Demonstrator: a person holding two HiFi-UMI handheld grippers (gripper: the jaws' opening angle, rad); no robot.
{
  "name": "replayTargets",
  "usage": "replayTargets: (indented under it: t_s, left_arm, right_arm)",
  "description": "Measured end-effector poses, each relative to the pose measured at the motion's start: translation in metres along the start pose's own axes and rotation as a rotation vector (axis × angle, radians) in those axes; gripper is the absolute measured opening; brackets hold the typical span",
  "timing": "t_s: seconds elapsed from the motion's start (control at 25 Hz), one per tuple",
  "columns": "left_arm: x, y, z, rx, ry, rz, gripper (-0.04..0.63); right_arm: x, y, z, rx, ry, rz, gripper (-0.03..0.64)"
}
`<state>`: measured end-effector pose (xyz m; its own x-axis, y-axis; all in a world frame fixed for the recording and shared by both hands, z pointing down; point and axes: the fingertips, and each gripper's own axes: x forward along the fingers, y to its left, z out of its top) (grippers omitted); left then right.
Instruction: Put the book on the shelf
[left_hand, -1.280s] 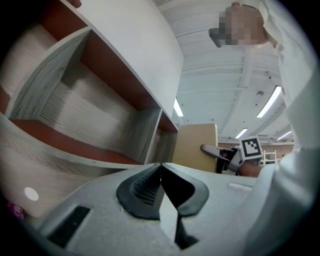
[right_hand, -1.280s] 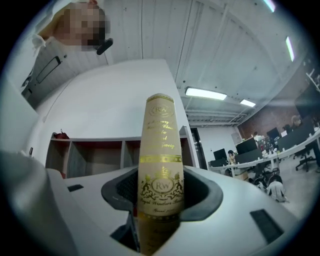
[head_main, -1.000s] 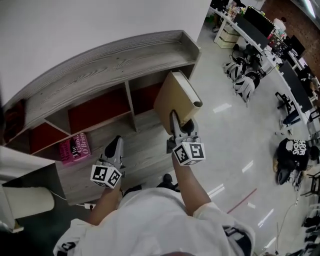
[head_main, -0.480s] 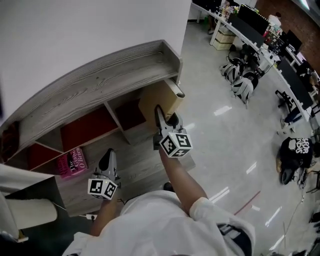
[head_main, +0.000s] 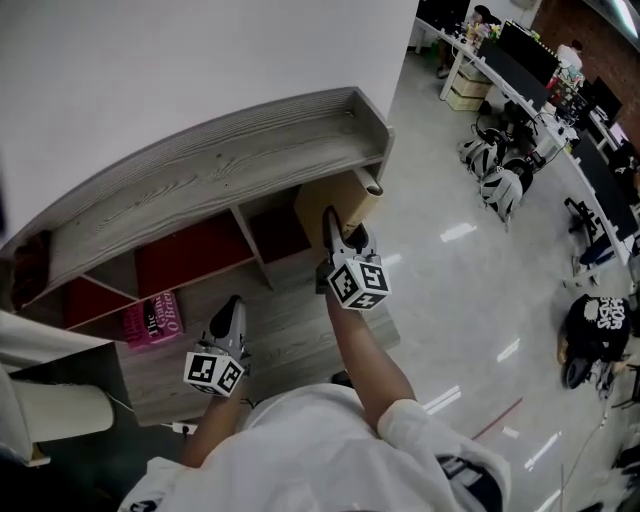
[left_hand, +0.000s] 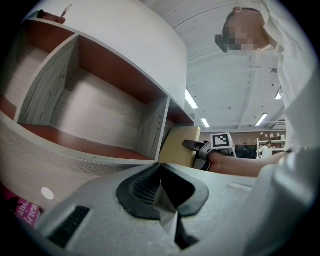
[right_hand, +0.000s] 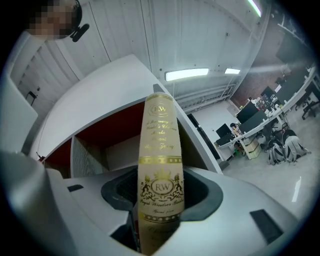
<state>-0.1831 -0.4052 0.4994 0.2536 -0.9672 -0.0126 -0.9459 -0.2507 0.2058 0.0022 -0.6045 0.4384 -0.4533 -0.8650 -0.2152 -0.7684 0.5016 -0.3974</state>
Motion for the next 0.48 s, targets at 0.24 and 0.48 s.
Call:
replayTargets:
  t_s: [0.24, 0.48]
  left_arm:
    - [-0.006, 0.0, 0.001, 0.004, 0.007, 0.008, 0.018]
    - [-0.016, 0.009, 0.002, 0.006, 0.011, 0.031, 0.017]
  right_arm:
    - [0.01, -0.006, -0.006, -0.027, 0.012, -0.008, 0.212]
    - [0.011, -0.008, -0.009, -0.053, 0.009, -0.008, 0.213]
